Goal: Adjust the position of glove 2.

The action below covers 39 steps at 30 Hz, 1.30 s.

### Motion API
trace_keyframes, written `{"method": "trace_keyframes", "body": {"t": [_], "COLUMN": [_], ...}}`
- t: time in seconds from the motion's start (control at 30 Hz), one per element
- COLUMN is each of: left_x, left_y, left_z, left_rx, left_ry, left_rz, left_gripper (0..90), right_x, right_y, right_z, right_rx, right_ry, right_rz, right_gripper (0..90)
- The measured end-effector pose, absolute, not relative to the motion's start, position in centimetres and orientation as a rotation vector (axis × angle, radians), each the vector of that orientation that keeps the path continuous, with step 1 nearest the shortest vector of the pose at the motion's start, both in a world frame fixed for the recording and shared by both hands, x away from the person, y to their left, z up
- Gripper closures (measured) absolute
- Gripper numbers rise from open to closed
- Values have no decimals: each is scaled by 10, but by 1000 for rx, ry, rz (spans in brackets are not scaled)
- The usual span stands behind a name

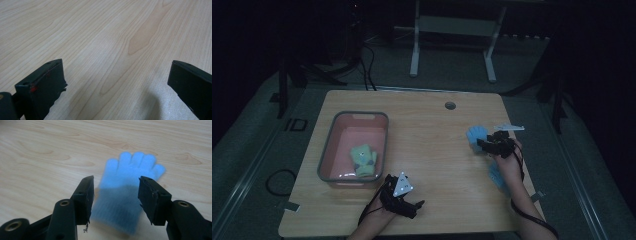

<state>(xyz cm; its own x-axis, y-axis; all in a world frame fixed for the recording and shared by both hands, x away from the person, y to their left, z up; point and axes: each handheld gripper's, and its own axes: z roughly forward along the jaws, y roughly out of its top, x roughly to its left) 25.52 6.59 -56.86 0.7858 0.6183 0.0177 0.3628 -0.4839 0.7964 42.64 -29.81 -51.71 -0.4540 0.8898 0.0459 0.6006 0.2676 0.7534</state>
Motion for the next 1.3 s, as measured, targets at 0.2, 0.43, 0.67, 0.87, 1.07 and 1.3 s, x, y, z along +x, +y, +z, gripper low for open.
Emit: {"method": "trace_keyframes", "body": {"t": [0.2, 0.43, 0.67, 0.87, 1.07, 1.3], "left_x": [255, 255, 255, 256, 256, 255], "left_y": [66, 66, 65, 65, 65, 64], "left_z": [-569, -569, -569, -569, -569, -569], "left_rx": [2128, 2132, 2143, 2147, 2145, 2149], "left_ry": [724, 724, 719, 721, 718, 715], "left_rz": [379, 372, 370, 367, 361, 368], "left_gripper": [13, 13, 13, 13, 13, 13], "right_x": [444, 457, 455, 452, 436, 406], "right_y": [-294, -289, -286, -281, -269, -247], "right_z": [-529, -546, -547, -544, -527, -503], "right_rx": [1371, 1406, 1410, 1420, 1376, 1323], "right_ry": [2182, 2192, 2178, 2154, 2144, 2139], "right_rz": [966, 867, 859, 848, 923, 1000], "right_gripper": [543, 609, 761, 866, 870, 870]}}
